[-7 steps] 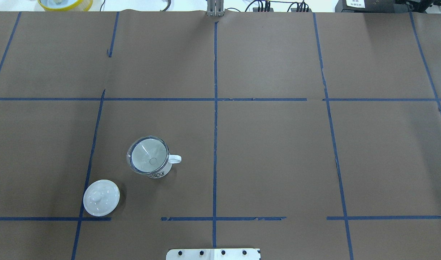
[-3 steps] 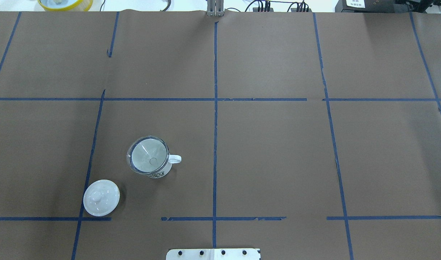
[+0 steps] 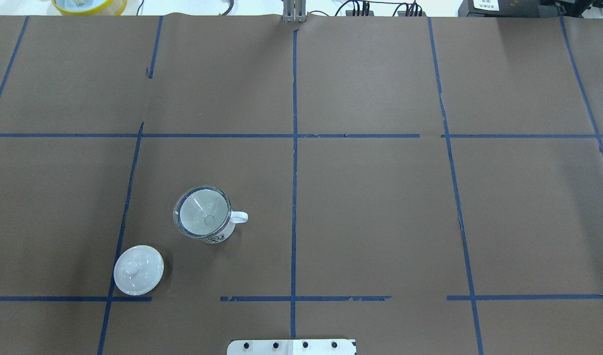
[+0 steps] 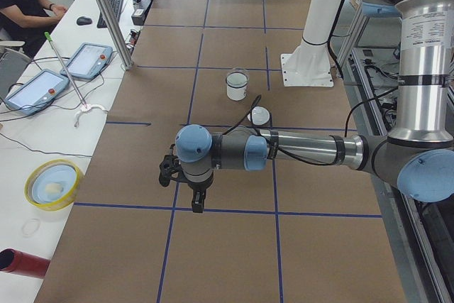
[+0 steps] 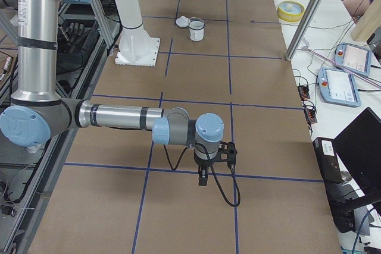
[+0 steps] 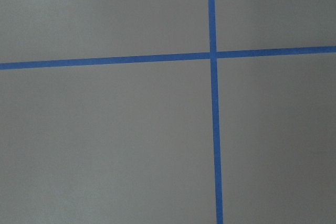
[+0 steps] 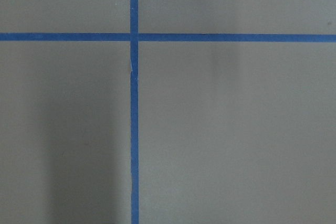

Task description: Remove funnel from cup

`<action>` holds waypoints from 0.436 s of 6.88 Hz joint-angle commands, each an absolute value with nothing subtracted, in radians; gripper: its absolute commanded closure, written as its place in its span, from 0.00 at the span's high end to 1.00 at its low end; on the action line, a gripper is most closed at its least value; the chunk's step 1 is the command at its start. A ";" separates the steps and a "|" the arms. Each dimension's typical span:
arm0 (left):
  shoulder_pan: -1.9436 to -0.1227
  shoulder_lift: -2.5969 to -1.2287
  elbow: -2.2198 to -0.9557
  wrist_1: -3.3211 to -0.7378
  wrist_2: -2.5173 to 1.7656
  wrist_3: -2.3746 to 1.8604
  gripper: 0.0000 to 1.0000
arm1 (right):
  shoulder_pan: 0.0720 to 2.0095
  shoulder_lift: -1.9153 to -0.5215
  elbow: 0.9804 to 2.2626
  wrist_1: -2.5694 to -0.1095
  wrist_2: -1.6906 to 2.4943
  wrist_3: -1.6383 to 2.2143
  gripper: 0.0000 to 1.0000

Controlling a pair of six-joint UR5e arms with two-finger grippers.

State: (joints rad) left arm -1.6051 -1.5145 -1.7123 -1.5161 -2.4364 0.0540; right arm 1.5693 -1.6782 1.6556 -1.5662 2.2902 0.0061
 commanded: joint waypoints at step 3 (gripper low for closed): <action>-1.485 -1.571 -1.793 -1.525 -2.416 -0.284 1.00 | 1.569 -1.678 1.655 -1.566 2.290 0.006 1.00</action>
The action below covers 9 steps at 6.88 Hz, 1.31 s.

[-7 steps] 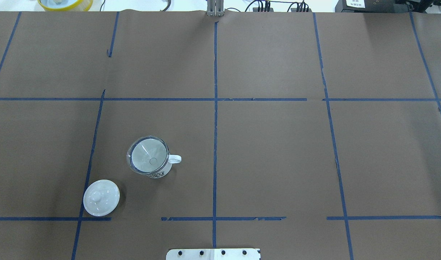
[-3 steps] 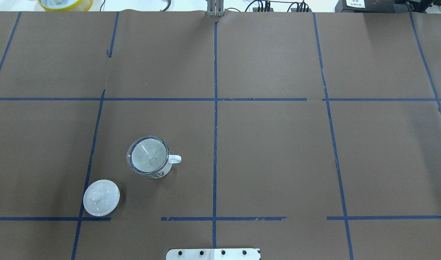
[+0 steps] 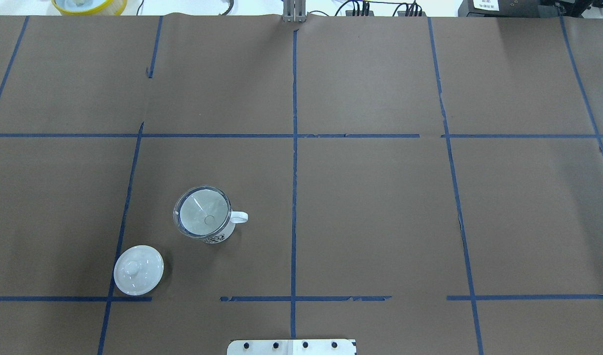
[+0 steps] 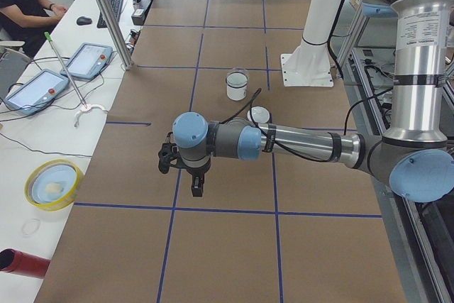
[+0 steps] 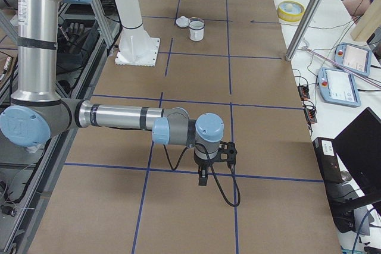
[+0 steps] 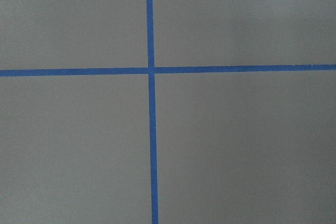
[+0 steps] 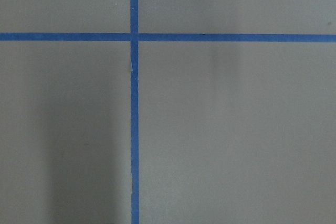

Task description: Remove funnel from cup

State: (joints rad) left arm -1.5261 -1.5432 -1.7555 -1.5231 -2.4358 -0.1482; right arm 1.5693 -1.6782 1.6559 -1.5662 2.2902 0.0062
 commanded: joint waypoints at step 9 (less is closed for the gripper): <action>-0.719 -2.115 -1.864 -1.454 -2.201 -1.618 1.00 | 1.569 -1.678 1.657 -1.566 2.290 0.006 1.00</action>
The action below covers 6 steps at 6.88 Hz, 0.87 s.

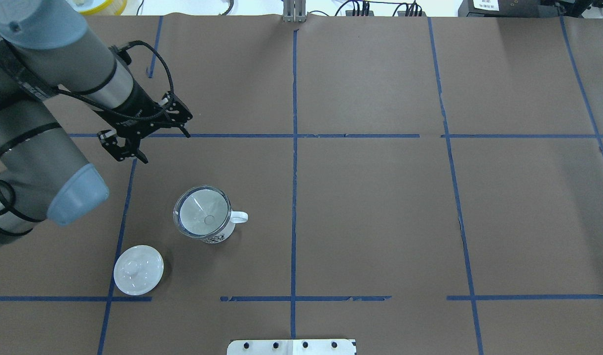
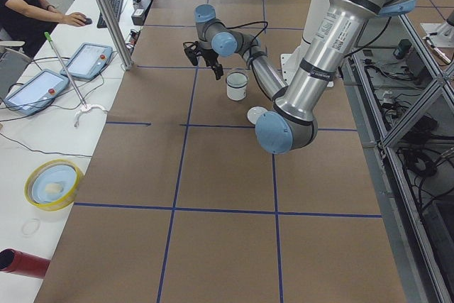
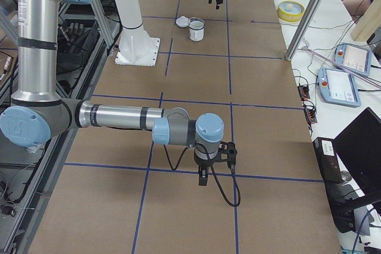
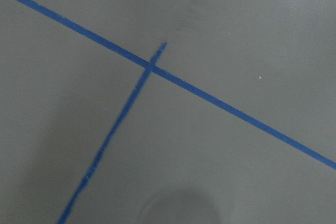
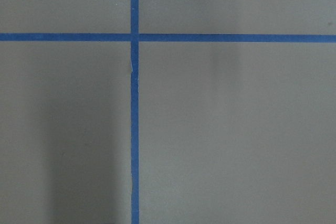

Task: Remove funnel from cup
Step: 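Move the left gripper over the mug and grasp the glass funnel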

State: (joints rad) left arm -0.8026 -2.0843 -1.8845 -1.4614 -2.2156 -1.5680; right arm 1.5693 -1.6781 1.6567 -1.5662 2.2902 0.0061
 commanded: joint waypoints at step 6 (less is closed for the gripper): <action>-0.623 -2.144 -1.815 -1.479 -2.198 -1.634 0.90 | 1.569 -1.678 1.655 -1.566 2.290 0.006 1.00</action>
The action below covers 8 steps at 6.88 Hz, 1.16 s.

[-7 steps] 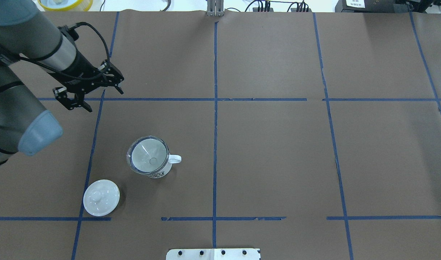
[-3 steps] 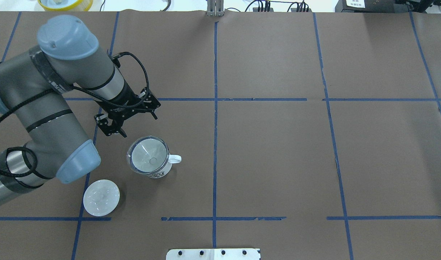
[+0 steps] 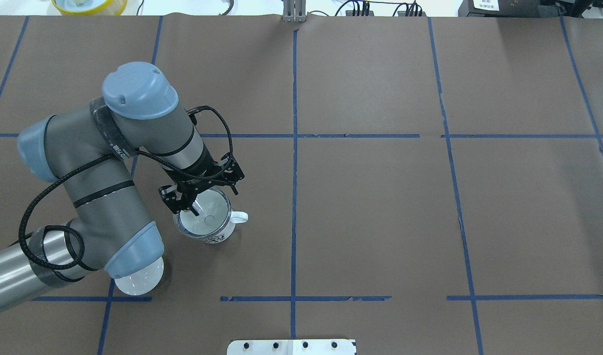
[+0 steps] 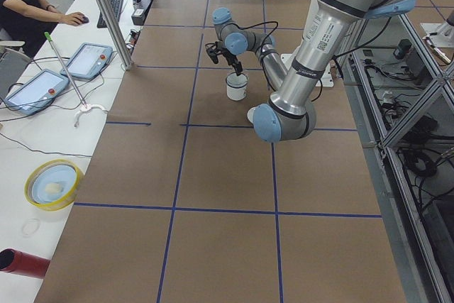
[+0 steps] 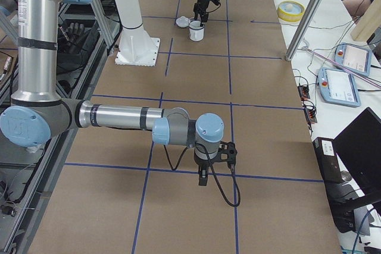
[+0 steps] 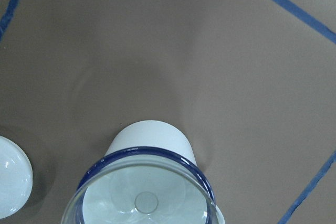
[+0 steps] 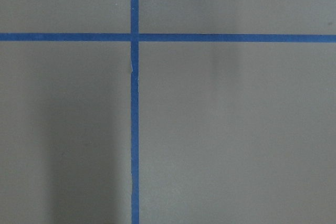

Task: Remove funnel from cup
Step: 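Move the left gripper over the mug and grasp the glass funnel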

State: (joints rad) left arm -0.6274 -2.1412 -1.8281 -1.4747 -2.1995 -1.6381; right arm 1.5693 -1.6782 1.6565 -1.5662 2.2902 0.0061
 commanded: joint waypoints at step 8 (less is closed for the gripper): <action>-0.615 -2.172 -1.770 -1.511 -2.178 -1.631 0.52 | 1.569 -1.678 1.657 -1.566 2.290 0.006 1.00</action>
State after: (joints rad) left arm -0.6152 -2.1704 -1.7779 -1.5046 -2.1788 -1.6311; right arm 1.5693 -1.6782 1.6561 -1.5662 2.2902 0.0061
